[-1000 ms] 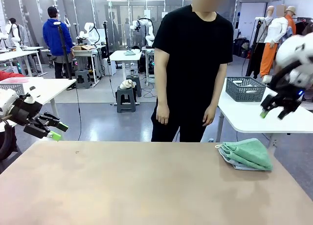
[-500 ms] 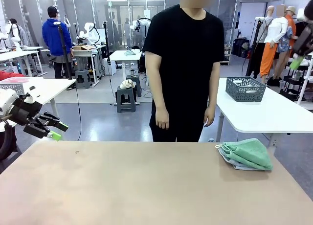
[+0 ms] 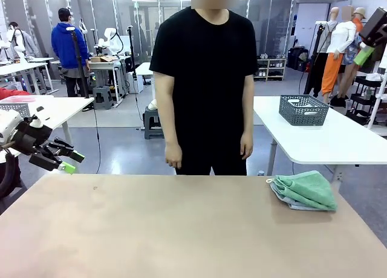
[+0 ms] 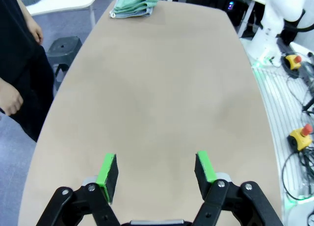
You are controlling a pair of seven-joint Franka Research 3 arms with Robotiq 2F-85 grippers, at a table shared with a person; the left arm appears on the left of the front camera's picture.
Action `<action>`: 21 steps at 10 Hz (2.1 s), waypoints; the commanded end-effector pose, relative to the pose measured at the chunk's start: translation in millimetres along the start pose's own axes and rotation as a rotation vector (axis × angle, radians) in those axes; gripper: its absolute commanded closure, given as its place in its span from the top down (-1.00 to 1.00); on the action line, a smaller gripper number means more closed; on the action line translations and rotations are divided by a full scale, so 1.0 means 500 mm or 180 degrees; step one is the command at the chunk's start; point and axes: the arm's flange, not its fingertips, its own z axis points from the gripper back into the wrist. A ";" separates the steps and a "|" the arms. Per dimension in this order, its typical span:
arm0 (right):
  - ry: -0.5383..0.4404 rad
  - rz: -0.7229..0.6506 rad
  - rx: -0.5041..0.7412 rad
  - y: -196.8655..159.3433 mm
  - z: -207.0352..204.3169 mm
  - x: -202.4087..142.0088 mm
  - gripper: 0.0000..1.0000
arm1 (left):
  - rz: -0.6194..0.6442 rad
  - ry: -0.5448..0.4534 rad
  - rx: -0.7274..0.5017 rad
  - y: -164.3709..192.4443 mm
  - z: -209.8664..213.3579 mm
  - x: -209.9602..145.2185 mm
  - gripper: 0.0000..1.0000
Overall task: Fold the towels and place them in the basket.
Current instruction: Stack the folded Towel with hook on the right side of the table.
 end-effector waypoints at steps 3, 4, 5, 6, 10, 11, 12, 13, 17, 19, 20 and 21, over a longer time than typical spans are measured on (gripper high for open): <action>0.0038 -0.0031 0.0081 -0.003 0.017 -0.003 1.00 | -0.0003 0.0005 0.0004 -0.002 0.002 0.001 0.60; 0.0038 -0.0031 0.0081 -0.003 0.017 -0.003 1.00 | -0.0003 0.0005 0.0004 -0.002 0.002 0.001 0.60; 0.0038 -0.0031 0.0081 -0.003 0.017 -0.003 1.00 | -0.0003 0.0005 0.0004 -0.002 0.002 0.001 0.60; 0.0038 -0.0031 0.0081 -0.003 0.017 -0.003 1.00 | -0.0003 0.0005 0.0004 -0.002 0.002 0.001 0.60; 0.0038 -0.0031 0.0081 -0.003 0.017 -0.003 1.00 | -0.0003 0.0005 0.0004 -0.002 0.002 0.001 0.60; 0.0038 -0.0031 0.0081 -0.003 0.017 -0.003 1.00 | -0.0003 0.0005 0.0004 -0.002 0.002 0.001 0.60; 0.0038 -0.0031 0.0081 -0.003 0.017 -0.003 1.00 | -0.0003 0.0005 0.0004 -0.002 0.002 0.001 0.60; 0.0038 -0.0031 0.0081 -0.003 0.017 -0.003 1.00 | -0.0003 0.0005 0.0004 -0.002 0.002 0.001 0.60; 0.0038 -0.0031 0.0081 -0.003 0.017 -0.003 1.00 | -0.0003 0.0005 0.0004 -0.002 0.002 0.001 0.60; 0.0038 -0.0031 0.0081 -0.003 0.017 -0.003 1.00 | -0.0003 0.0005 0.0004 -0.002 0.002 0.001 0.60; 0.0038 -0.0031 0.0081 -0.003 0.017 -0.003 1.00 | -0.0003 0.0005 0.0004 -0.002 0.002 0.001 0.60; 0.0038 -0.0031 0.0081 -0.003 0.017 -0.003 1.00 | -0.0003 0.0005 0.0004 -0.002 0.002 0.001 0.60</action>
